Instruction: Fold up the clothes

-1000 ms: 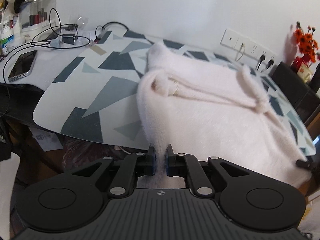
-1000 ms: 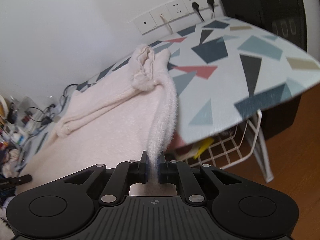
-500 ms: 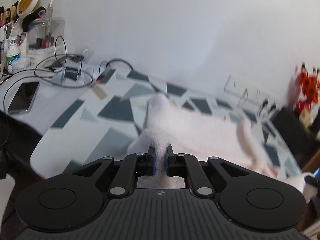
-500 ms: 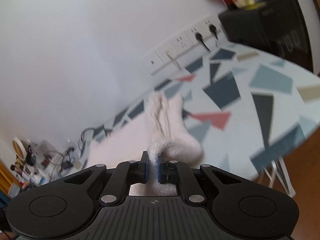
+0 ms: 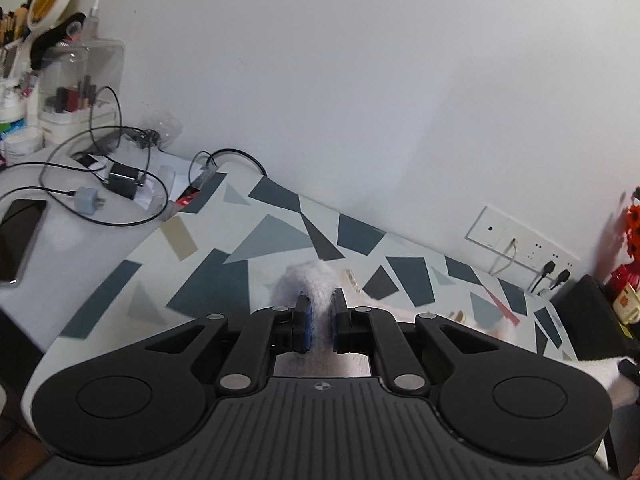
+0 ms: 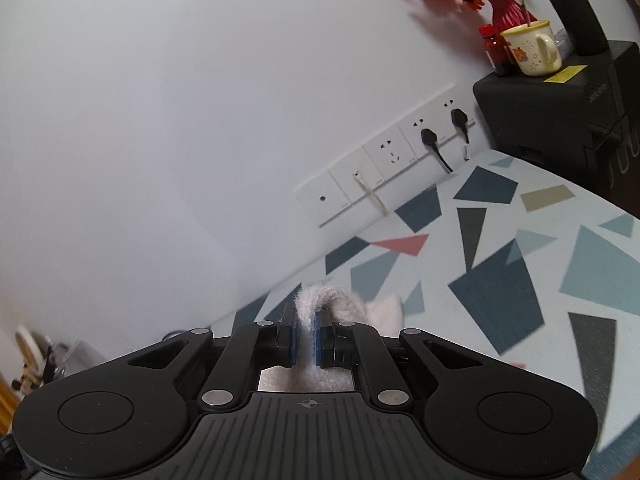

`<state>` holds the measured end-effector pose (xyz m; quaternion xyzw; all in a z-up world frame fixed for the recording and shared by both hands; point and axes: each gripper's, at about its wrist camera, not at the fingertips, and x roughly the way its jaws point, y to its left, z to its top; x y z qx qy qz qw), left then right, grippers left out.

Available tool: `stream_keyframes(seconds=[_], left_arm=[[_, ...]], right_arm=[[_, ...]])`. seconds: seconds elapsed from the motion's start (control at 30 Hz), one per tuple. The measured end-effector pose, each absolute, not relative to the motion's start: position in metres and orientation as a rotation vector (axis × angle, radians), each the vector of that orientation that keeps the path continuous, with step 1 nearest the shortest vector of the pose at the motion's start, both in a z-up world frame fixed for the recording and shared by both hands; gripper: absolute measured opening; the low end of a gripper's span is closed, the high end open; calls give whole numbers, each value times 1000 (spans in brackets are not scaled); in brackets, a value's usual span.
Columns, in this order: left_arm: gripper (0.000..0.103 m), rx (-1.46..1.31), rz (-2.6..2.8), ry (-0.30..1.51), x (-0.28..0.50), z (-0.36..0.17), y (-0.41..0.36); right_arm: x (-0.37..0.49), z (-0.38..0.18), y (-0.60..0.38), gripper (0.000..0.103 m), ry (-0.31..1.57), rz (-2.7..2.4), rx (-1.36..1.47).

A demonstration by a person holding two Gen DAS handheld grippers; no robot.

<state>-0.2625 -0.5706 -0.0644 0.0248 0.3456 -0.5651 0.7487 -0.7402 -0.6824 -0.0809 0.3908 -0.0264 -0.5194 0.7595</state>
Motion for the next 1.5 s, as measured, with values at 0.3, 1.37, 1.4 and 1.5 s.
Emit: stream_keyframes(seconds=[0.3,1.37,1.4,1.5], left_arm=[[9,65,-1222,856,-235,-93,-651],[43,357,-1464,934,-228,-115,-694],[43,377,-1494,967,-236,-118,-687],[43,465,-1553,1025,-260,-133,-672]], right_arm=[[-712,-93,-759,7,-10,-1196,871],[-677,-122,-790,54,82,-1363,944],[-671,-122,-786,54,100,-1340,942],[-636,-132,-772,56,286,-1270,860]])
